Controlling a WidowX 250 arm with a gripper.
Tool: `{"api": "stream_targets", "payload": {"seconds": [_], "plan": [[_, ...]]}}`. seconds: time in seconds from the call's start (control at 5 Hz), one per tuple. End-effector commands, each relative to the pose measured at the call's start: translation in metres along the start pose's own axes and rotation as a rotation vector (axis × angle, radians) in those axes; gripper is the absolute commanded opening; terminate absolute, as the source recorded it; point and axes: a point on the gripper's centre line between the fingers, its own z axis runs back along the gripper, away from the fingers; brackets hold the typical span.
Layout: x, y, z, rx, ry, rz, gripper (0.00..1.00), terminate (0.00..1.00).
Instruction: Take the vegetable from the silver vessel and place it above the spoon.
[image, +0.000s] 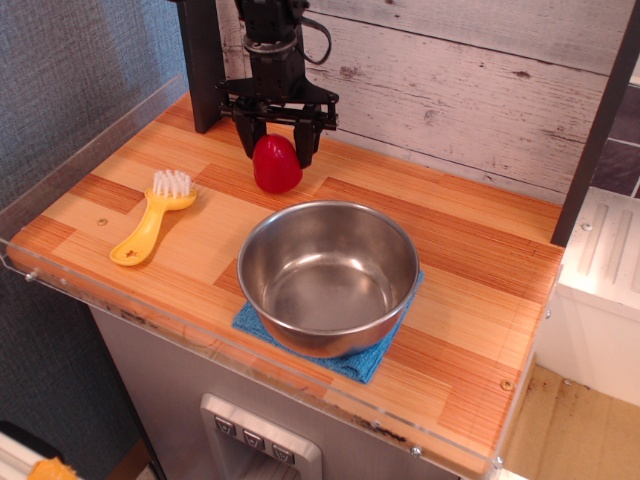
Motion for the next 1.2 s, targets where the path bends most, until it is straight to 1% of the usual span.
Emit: {"api": "stream_targets", "payload": {"seconds": [0.0,0.2,0.4,0.6,0.8,1.0], "plan": [[0.004,0.008,0.019,-0.034,-0.023,-0.005,1.00,0.00],[0.001,0.005,0.033,-0.043,-0.041,-0.027,1.00,0.00],[-0.007,0.000,0.057,-0.060,-0.090,-0.035,1.00,0.00],[-0.017,-0.007,0.081,-0.082,-0.156,-0.084,1.00,0.00],[-0.030,-0.022,0.097,-0.103,-0.153,-0.244,1.00,0.00],[-0.042,-0.039,0.104,-0.071,-0.106,-0.342,1.00,0.00]]}}
